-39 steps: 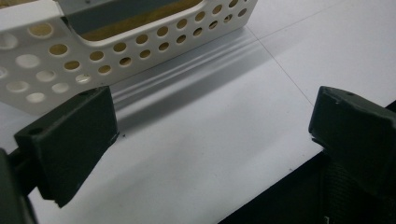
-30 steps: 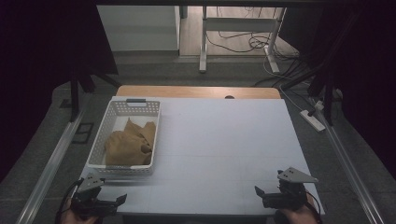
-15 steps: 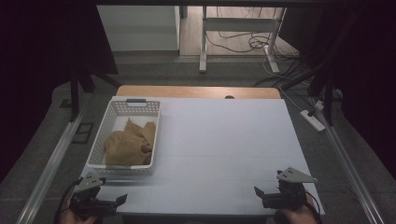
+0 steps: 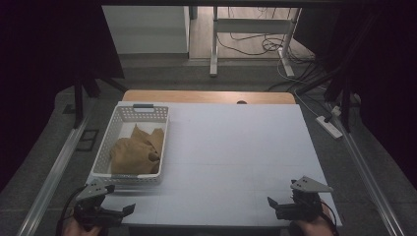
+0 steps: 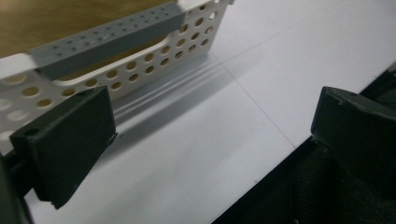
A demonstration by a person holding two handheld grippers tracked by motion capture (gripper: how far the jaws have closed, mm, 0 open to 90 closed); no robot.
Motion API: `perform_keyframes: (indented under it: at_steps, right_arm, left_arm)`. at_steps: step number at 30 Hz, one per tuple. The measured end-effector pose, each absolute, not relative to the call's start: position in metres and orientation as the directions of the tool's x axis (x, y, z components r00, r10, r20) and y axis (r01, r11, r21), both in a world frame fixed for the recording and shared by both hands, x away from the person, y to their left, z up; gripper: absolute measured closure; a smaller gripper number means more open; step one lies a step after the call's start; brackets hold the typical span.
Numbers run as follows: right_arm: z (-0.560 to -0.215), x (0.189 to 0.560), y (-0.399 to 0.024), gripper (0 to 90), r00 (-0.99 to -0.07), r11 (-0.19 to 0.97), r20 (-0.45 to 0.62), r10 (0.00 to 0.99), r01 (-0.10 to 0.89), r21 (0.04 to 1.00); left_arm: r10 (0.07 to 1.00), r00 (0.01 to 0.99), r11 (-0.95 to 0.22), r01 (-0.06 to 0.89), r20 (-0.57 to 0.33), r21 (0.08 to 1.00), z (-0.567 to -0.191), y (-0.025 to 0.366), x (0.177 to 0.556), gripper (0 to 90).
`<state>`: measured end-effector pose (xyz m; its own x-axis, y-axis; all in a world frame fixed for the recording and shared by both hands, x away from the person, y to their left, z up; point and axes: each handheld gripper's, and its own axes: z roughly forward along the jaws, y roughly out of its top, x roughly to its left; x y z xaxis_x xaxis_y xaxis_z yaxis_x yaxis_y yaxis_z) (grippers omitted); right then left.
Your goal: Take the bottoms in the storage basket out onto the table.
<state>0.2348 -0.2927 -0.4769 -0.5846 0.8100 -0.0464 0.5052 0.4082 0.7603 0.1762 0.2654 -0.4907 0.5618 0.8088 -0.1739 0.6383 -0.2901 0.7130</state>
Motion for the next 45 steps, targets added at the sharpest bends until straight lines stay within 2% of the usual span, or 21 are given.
perform_keyframes:
  at_steps: [6,15,22,28,45]
  right_arm:
    - [-0.477,0.235,-0.293,0.0,-0.585,0.408,-0.046,0.810,0.506,0.759]
    - [-0.477,0.235,-0.293,0.0,-0.583,0.407,-0.044,0.811,0.509,0.758]
    - [-0.477,0.236,-0.293,0.0,-0.582,0.405,-0.042,0.812,0.511,0.758]
    - [-0.477,0.236,-0.293,0.0,-0.580,0.403,-0.040,0.813,0.513,0.757]
    - [-0.477,0.237,-0.293,0.0,-0.576,0.400,-0.035,0.817,0.521,0.754]
  left_arm:
    - [0.794,0.580,-0.296,0.633,-0.184,0.715,-0.487,0.264,0.179,0.0]
    - [0.789,0.597,-0.316,0.598,-0.146,0.737,-0.478,0.261,0.183,0.0]
    - [0.797,0.588,-0.314,0.599,-0.138,0.737,-0.471,0.260,0.186,0.0]
    - [0.804,0.587,-0.340,0.586,-0.096,0.735,-0.463,0.257,0.192,0.0]
    - [0.816,0.572,-0.339,0.596,-0.089,0.728,-0.453,0.256,0.212,0.0]
